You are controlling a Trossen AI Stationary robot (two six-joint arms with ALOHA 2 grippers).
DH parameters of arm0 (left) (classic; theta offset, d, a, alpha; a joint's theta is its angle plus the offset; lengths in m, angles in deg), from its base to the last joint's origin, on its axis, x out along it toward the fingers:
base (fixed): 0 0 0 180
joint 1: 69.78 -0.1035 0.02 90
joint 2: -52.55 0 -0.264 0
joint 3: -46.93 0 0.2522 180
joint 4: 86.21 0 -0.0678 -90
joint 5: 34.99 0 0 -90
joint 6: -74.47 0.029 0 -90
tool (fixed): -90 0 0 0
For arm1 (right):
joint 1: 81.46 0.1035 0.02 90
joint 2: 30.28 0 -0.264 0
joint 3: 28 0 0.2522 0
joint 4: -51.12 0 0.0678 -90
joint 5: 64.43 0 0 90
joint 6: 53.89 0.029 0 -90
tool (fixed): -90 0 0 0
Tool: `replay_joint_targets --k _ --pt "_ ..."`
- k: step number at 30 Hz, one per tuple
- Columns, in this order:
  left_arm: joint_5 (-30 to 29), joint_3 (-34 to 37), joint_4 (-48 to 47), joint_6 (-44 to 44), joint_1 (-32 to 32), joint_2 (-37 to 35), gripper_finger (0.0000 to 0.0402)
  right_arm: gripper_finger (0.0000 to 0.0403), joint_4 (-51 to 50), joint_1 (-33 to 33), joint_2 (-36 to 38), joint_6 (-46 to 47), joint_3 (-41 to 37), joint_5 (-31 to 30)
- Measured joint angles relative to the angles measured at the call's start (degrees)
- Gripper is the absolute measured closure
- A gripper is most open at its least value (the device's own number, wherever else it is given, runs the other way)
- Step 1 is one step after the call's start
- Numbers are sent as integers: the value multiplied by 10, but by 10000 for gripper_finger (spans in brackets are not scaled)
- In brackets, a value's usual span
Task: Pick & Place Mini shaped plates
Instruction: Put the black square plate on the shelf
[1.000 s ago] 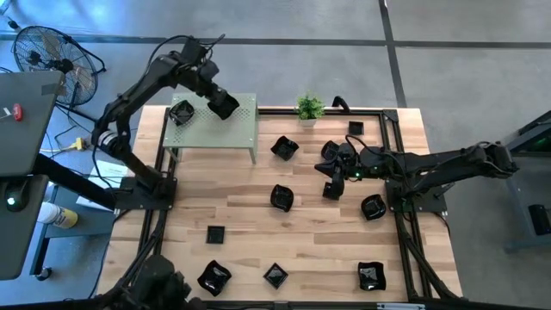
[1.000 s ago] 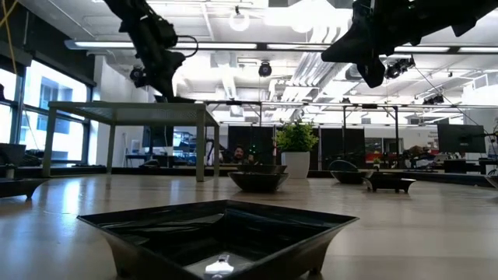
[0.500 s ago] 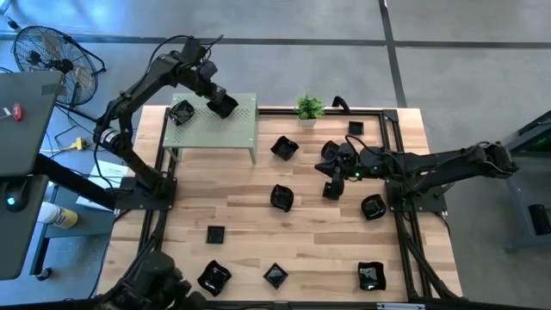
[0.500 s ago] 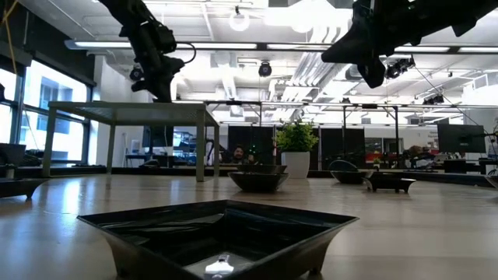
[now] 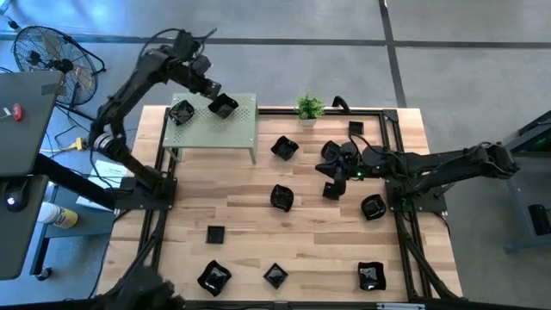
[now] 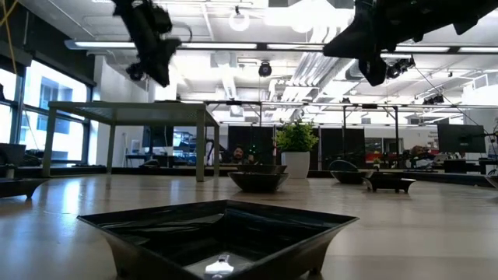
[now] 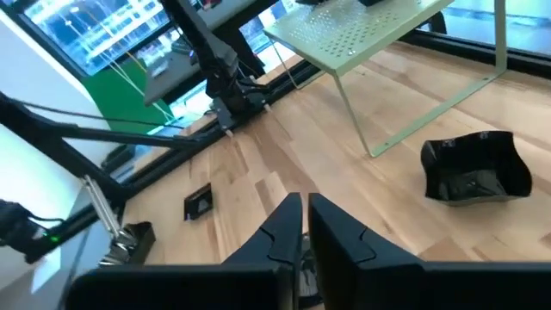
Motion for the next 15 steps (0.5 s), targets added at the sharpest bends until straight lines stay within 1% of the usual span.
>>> replay_joint_targets --k 3,6,11,15 --pt "-10 14 35 -26 42 -62 367 367 -41 5 19 23 0 -6" --pt "-26 49 101 -59 109 -128 395 351 -113 10 38 59 0 -24" --pt "-91 148 238 -96 251 -224 393 334 -222 16 53 132 0 -46" --pt "-135 242 344 -119 360 -274 400 332 -265 16 47 181 0 -32"
